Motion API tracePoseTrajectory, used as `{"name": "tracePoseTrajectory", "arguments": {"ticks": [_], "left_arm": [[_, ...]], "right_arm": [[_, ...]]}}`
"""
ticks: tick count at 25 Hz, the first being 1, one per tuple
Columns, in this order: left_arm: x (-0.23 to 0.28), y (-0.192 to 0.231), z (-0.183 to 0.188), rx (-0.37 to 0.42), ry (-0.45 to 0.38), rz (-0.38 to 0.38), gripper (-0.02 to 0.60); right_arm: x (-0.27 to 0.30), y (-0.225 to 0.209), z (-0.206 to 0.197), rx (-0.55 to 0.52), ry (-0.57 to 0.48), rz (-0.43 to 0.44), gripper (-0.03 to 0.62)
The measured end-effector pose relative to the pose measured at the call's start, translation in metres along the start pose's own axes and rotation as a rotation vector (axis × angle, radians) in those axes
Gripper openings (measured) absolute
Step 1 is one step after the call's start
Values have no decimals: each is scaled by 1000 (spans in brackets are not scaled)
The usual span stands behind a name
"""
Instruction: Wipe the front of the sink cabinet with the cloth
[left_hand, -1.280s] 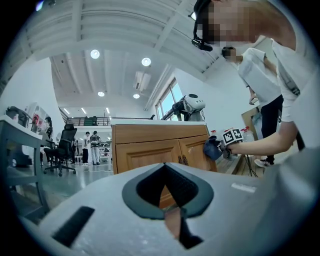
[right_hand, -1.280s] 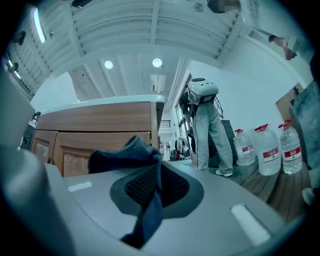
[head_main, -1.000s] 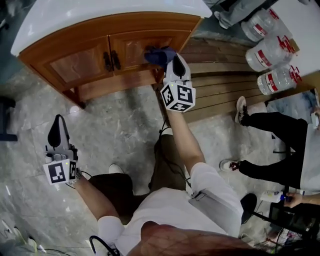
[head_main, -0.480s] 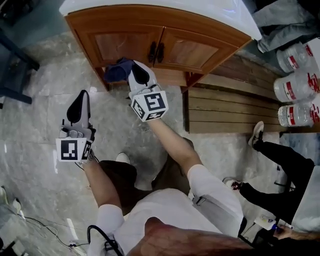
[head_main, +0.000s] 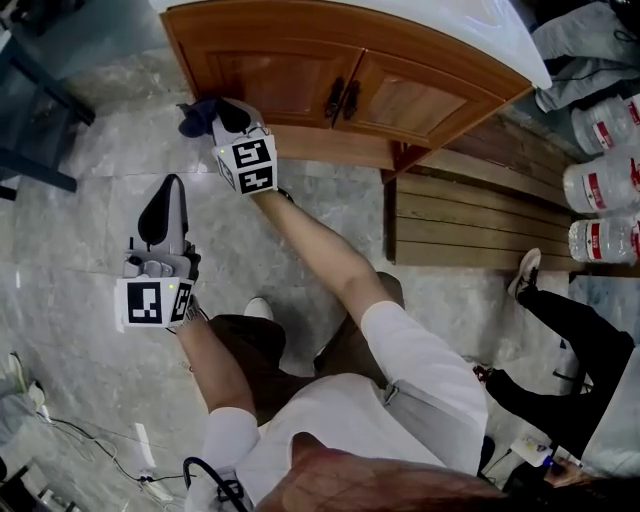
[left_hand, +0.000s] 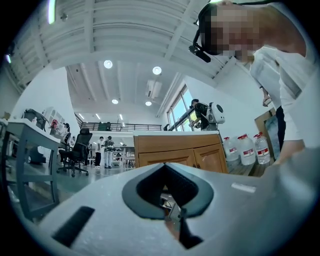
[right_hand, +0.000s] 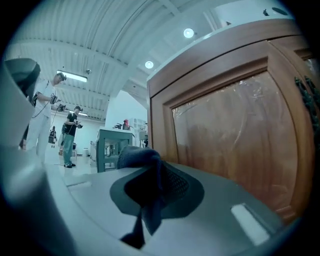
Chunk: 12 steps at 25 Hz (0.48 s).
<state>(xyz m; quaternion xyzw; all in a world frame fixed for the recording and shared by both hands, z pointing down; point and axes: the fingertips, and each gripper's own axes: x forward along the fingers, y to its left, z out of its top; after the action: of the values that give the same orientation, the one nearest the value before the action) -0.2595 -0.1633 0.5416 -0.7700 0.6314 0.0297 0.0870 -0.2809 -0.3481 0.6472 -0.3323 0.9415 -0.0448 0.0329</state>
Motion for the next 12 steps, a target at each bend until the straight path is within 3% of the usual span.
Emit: {"name": "tracePoseTrajectory", "arguments": {"ticks": [7,12], "left_arm": [[-5,5,-1,2,5,2,2],[-1,3,-5,1,13,-15,2]], "right_arm": [[14,-11,-7,-14,12,-34,29],[-2,-41,-13,3,11,-103,29]]}}
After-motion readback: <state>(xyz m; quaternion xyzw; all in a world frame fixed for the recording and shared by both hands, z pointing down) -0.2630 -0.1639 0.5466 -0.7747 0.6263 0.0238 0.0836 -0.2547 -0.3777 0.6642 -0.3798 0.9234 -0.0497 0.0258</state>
